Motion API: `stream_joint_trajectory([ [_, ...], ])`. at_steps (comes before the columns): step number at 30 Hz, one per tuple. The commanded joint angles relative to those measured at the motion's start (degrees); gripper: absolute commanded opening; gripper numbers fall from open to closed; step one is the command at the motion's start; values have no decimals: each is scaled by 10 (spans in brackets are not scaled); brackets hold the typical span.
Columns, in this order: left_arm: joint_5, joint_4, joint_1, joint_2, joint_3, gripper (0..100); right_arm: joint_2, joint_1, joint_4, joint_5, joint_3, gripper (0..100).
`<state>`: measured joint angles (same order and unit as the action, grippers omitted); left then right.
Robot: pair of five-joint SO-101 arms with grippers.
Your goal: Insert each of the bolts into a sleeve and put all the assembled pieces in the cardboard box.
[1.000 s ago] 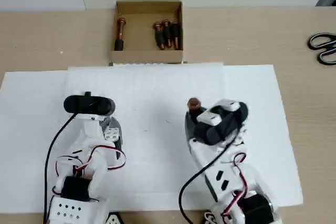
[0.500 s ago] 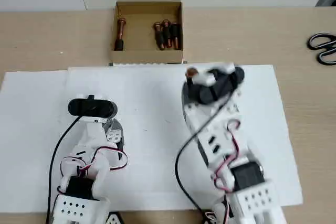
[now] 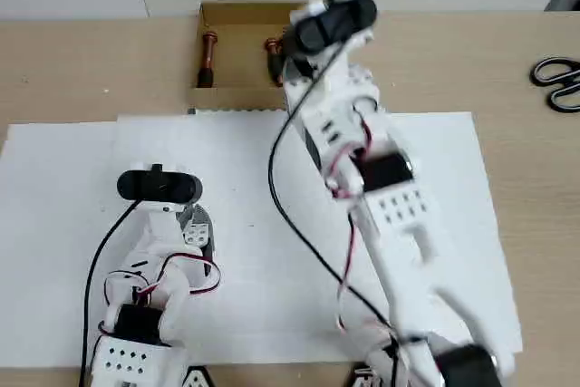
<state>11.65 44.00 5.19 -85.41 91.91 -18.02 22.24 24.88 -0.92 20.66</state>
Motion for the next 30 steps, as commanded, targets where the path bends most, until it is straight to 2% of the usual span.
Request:
stream_joint_trajectory([
  [1,-2,-14,-5,-4,-3,6,65,-7,-18,-7,-107,3],
  [11,-2,-16,-4,-4,-3,6,241,-7,-18,-6,-277,3],
  [30,-2,-13,-4,-4,-3,6,493,-15,-19,-4,-488,3],
])
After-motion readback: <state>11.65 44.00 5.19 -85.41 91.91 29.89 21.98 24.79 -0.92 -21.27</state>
